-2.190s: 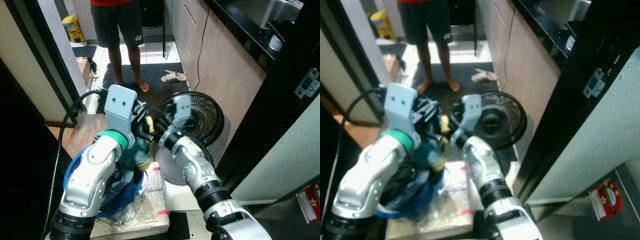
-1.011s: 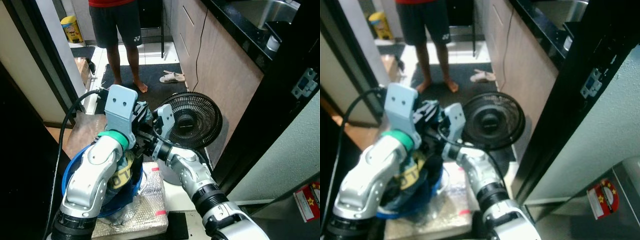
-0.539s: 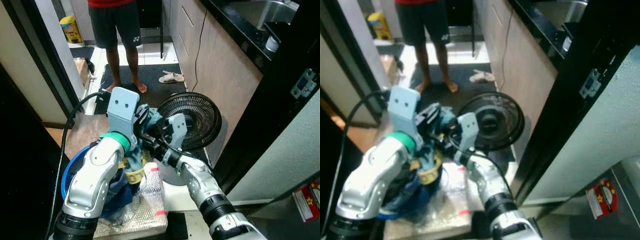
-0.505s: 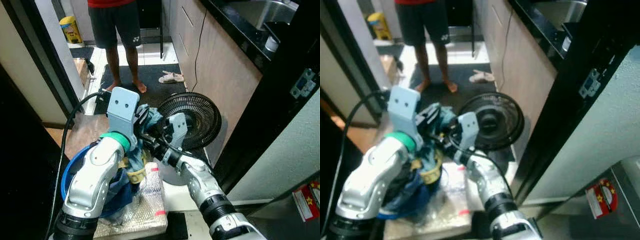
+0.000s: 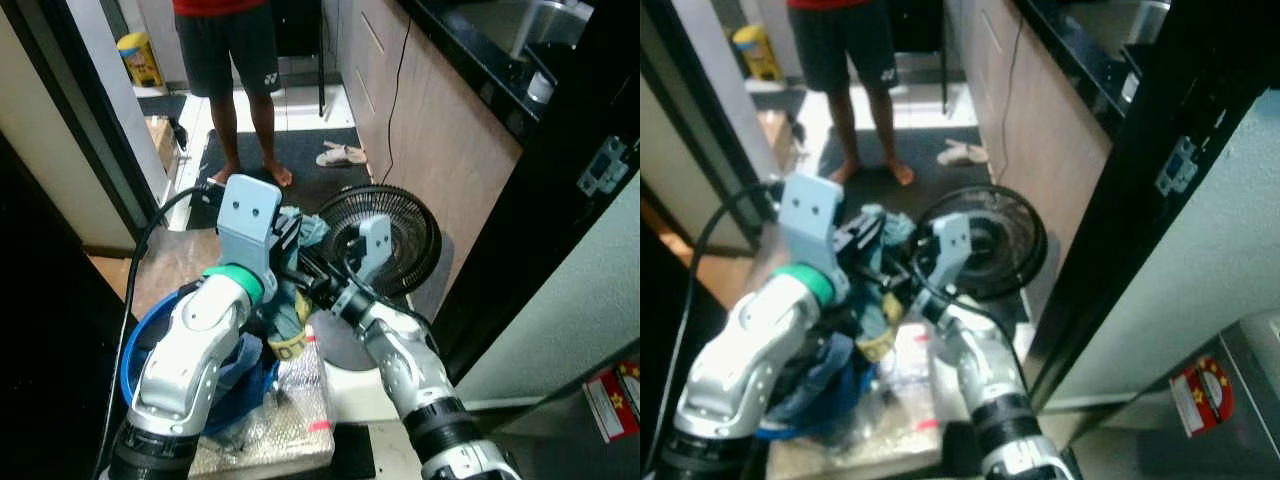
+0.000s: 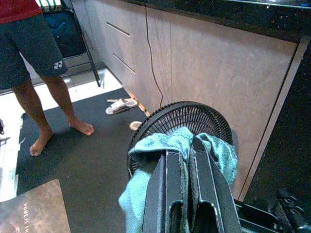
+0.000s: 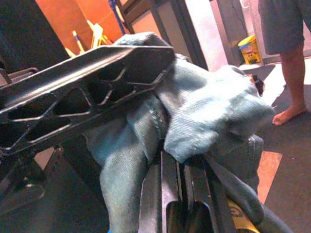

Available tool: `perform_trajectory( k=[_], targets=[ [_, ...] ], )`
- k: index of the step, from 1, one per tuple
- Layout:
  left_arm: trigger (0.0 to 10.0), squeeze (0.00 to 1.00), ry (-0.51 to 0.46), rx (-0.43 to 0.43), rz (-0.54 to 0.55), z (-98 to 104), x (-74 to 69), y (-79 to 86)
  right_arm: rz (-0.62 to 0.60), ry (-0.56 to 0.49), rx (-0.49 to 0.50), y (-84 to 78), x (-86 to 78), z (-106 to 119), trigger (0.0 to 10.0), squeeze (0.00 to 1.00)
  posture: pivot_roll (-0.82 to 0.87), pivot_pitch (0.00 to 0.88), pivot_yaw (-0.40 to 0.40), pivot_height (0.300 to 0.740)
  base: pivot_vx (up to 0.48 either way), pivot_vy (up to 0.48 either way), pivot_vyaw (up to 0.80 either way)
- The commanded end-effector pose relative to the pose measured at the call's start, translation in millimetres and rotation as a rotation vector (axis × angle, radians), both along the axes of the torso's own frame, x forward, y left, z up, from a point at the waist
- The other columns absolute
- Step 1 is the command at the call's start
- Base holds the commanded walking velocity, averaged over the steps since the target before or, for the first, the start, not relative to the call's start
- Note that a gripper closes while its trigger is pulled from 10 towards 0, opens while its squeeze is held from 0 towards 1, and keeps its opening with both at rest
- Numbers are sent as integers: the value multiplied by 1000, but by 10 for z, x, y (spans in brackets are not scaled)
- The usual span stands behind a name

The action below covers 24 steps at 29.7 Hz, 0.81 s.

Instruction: Clothes washing

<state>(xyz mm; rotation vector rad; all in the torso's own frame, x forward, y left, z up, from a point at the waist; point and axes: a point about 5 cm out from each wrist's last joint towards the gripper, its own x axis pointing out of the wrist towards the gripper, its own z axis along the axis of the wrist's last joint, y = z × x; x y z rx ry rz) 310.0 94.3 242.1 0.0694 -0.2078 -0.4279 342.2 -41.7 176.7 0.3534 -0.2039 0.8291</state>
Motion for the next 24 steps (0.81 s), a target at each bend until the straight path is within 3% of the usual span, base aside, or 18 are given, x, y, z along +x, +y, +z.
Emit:
perform_trajectory(
  k=[1,5,6,7,8,12,13,14,22,24],
  targets=[
    [10000,0,12,11,4,-45,-3,19,7,-9,52,7,-25,72,0,0,55,101,57,740,0,0,0],
    [10000,0,12,12,4,-48,-7,23,-7,-15,136,-72,-42,187,0,0,56,101,58,740,0,0,0],
    [10000,0,12,12,5,-47,-9,24,-9,-23,154,-102,-58,229,3569,0,54,101,59,740,0,0,0],
    [10000,0,12,12,5,-47,-9,24,-9,-23,154,-102,-58,229,3569,0,54,101,59,740,0,0,0],
    [10000,0,11,10,3,-46,-10,25,-32,-44,154,-163,-76,279,10000,0,53,102,60,740,0,0,0],
    [10000,0,10,9,-1,-45,-11,24,-48,-46,147,-200,-80,282,10000,0,47,103,63,740,0,0,0],
    [10000,941,12,10,-13,-50,-13,13,-57,-42,132,-225,-82,263,10000,0,46,104,64,740,0,0,0],
    [10000,1000,14,11,-20,-55,-15,8,-64,-40,121,-240,-84,246,10000,0,45,105,66,740,0,0,0],
    [10000,1000,10,12,-39,-48,-32,-1,-83,-21,119,-290,-114,223,10000,0,48,103,68,740,0,0,0],
    [10000,1000,6,12,-33,-32,-53,44,-128,-8,122,-386,-132,204,10000,0,56,101,67,740,0,0,0]
  ],
)
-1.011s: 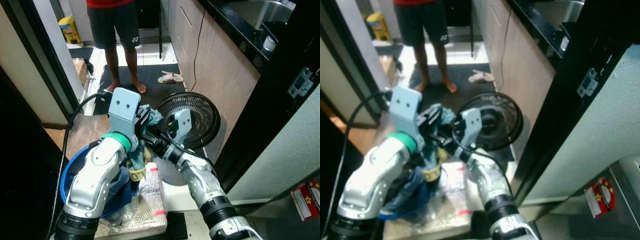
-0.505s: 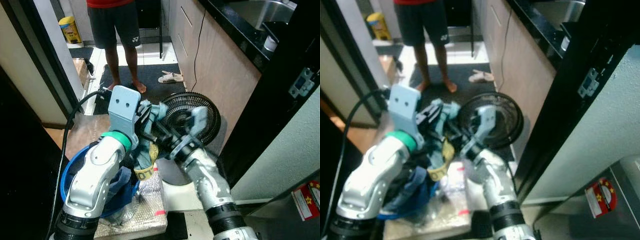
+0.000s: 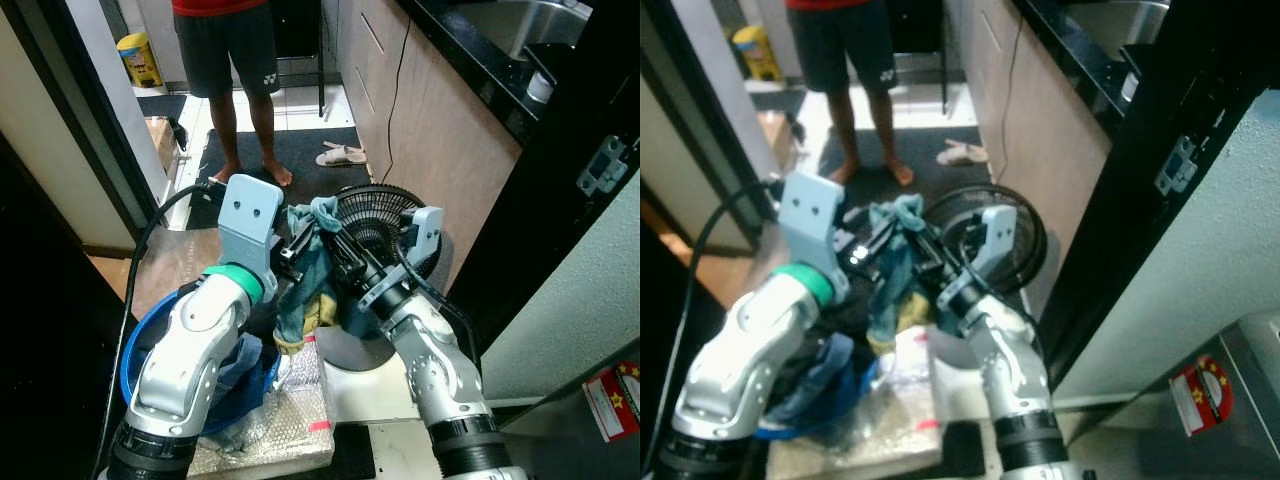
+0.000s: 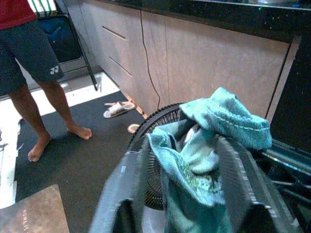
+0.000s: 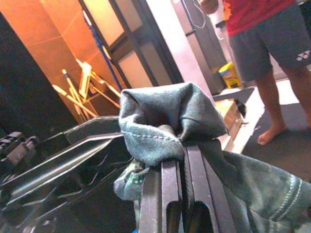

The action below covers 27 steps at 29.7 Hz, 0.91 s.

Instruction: Clothes washing

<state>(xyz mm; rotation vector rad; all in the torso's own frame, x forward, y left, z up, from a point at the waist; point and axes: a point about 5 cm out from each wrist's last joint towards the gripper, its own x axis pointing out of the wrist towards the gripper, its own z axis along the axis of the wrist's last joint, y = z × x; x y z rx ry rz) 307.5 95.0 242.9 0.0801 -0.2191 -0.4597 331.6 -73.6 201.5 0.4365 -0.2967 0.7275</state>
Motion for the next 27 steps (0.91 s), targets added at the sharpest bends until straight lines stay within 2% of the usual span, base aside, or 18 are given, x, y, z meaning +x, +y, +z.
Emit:
perform_trajectory(
  k=[1,4,5,7,8,10,12,13,14,15,16,17,19,20,22,23,26,27],
  targets=[
    [10000,1000,19,1,-2,-40,-28,37,-28,24,7,-66,-27,-43,10000,0,56,101,67,740,0,0,0],
    [10000,1000,23,-23,-9,-11,-57,64,-81,32,5,-173,-33,-61,10000,0,59,100,65,740,0,0,0],
    [10000,0,31,-68,-31,34,-89,74,-161,38,0,-291,-21,-80,10000,0,59,98,64,740,0,0,0],
    [10000,0,31,-68,-31,34,-89,74,-161,38,0,-291,-21,-80,10000,0,59,98,64,740,0,0,0],
    [10000,0,33,-116,-52,93,-126,91,-280,40,-27,-442,-10,-101,10000,0,61,97,62,740,0,0,0],
    [10000,0,33,-116,-52,93,-126,91,-280,40,-27,-442,-10,-101,10000,0,61,97,62,740,0,0,0],
    [10000,0,28,-169,-78,176,-185,129,-467,50,-55,-695,-29,-139,10000,0,57,92,59,740,0,0,0],
    [10000,0,28,-169,-78,176,-185,129,-467,50,-55,-695,-29,-139,10000,0,57,92,59,740,0,0,0],
    [10000,0,15,-161,-73,207,-201,157,-553,55,-61,-825,-59,-156,10000,0,55,88,61,740,0,0,0],
    [10000,0,-20,-76,-43,220,-200,184,-611,53,-69,-912,-91,-162,10000,0,54,82,65,740,0,0,0],
    [10000,0,-20,-76,-43,220,-200,184,-611,53,-69,-912,-91,-162,10000,0,54,82,65,740,0,0,0],
    [10000,0,-45,-13,-22,226,-198,200,-646,50,-76,-962,-113,-162,10000,0,54,82,65,740,0,0,0],
    [10000,0,-178,280,26,214,-196,278,-639,-2,-163,-849,-151,-168,10000,0,53,59,86,740,0,0,0],
    [10000,0,-180,278,36,216,-192,339,-614,-10,-184,-734,-156,-183,10000,0,51,53,87,740,0,0,0],
    [10000,0,-180,278,36,216,-192,339,-614,-10,-184,-734,-156,-183,10000,0,51,53,87,740,0,0,0],
    [10000,0,-173,258,42,217,-189,380,-597,-12,-195,-657,-160,-194,10000,0,49,47,83,740,0,0,0],
    [10000,0,-114,81,122,223,-133,493,-519,-3,-193,-422,-146,-206,10000,0,52,34,57,740,0,0,0],
    [10000,0,-114,81,122,223,-133,493,-519,-3,-193,-422,-146,-206,10000,0,52,34,57,740,0,0,0]
  ],
)
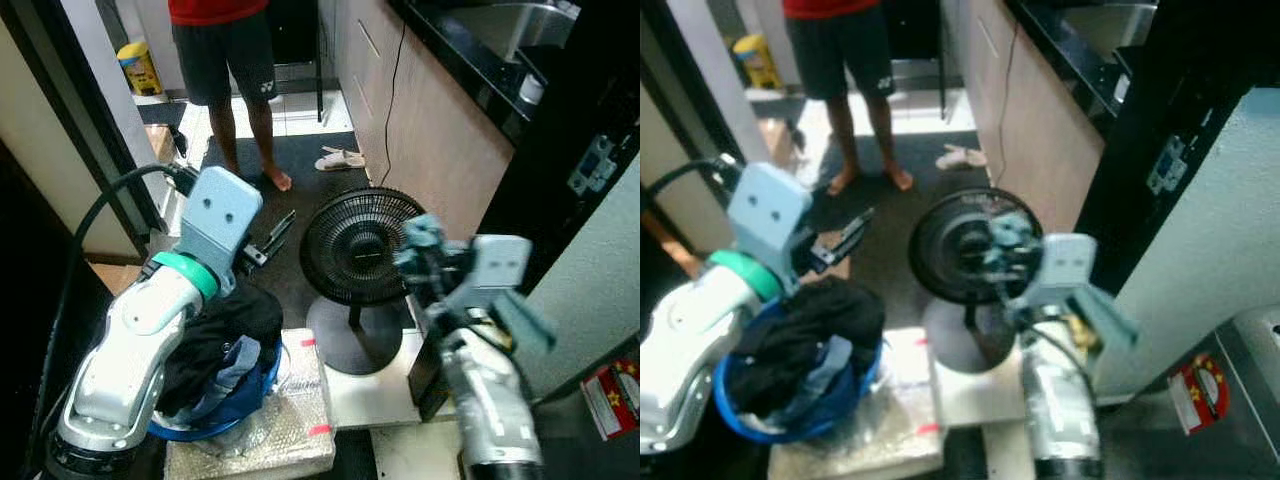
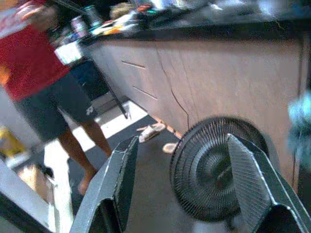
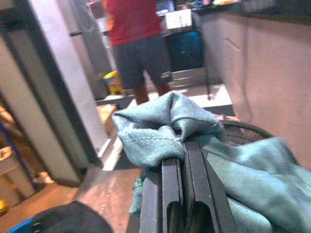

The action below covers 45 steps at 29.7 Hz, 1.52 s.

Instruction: Clothes washing

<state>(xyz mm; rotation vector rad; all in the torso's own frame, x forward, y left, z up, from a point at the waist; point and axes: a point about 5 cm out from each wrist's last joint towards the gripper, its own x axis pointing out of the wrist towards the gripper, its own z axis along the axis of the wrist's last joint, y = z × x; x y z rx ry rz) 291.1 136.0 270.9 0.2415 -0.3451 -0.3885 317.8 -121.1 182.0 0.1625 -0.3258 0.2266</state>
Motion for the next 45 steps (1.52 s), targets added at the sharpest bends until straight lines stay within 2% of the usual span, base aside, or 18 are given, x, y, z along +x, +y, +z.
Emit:
perform_trajectory(
  k=[1,3,6,8,11,25,30,45],
  targets=[
    [10000,0,42,-43,44,-57,32,83,18,2,-4,53,-7,-11,10000,0,52,34,57,740,0,0,0],
    [10000,0,75,-143,90,-93,37,127,60,1,-7,158,1,-4,10000,0,50,30,18,740,0,0,0],
    [10000,0,87,-175,104,-121,23,136,75,1,-10,193,6,4,10000,0,53,28,-4,740,0,0,0],
    [10000,0,99,-236,129,-171,-11,153,98,6,-19,229,25,5,10000,0,64,18,-36,740,0,0,0],
    [10000,0,96,-250,151,-216,-17,175,112,9,-25,253,49,1,10000,0,71,6,-44,740,0,0,0],
    [10000,0,100,-256,176,-247,19,212,101,-9,-22,255,107,63,10000,0,71,0,-35,740,0,0,0],
    [10000,0,96,-247,171,-229,48,212,69,-13,-3,174,164,96,10000,0,73,0,-18,740,0,0,-800],
    [10000,0,100,-216,156,-251,72,215,52,1,33,172,185,53,10000,0,76,0,11,740,0,0,-800]
  ],
)
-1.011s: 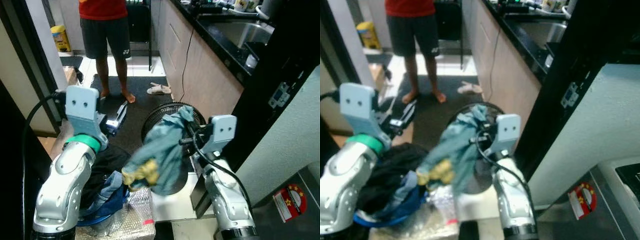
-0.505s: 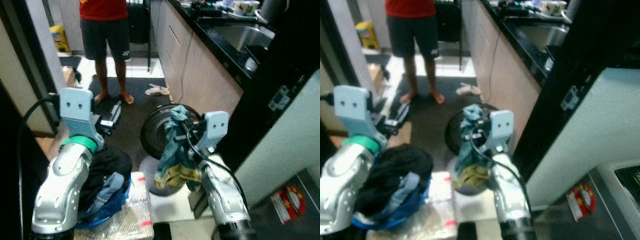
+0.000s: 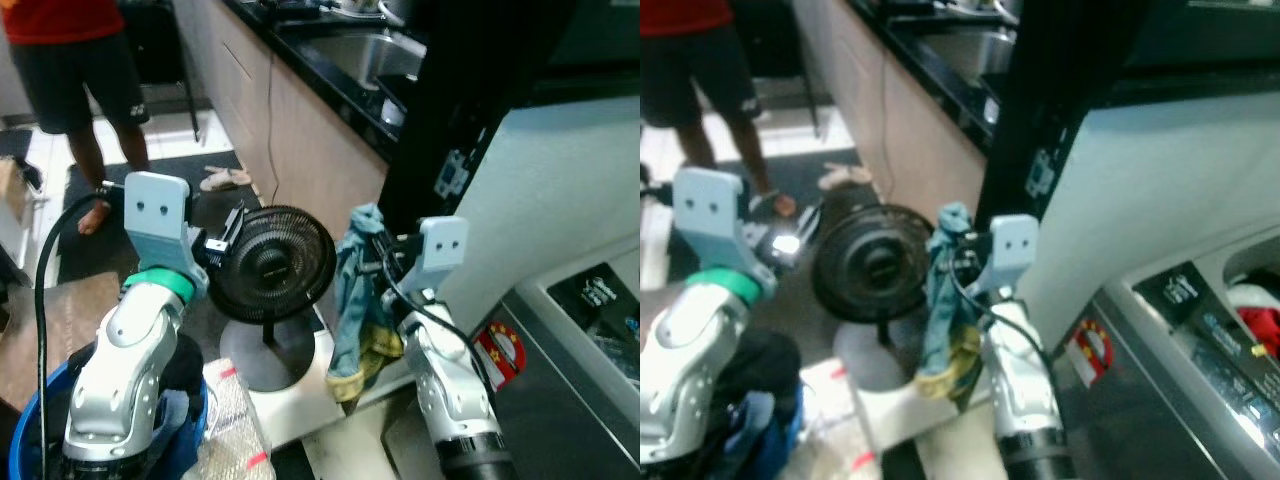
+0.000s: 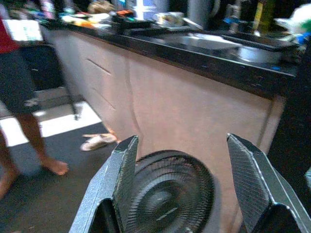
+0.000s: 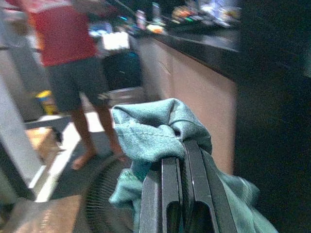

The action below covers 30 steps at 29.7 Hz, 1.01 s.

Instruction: Clothes washing

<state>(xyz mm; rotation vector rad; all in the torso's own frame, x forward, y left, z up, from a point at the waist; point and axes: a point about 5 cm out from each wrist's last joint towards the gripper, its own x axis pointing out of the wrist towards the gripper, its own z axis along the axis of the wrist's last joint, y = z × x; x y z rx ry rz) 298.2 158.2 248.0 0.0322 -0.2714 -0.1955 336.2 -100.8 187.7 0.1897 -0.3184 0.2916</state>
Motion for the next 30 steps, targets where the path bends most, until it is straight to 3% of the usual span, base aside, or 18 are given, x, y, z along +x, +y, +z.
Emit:
perform_trajectory(
  k=[1,30],
  targets=[
    [10000,0,8,9,-11,-22,3,-3,-25,1,28,-47,7,-10,10000,0,76,0,15,740,0,0,-800],
    [10000,0,22,26,-30,-30,28,-18,-77,34,70,-97,34,-75,10000,0,74,0,39,740,0,0,-759]
  ],
)
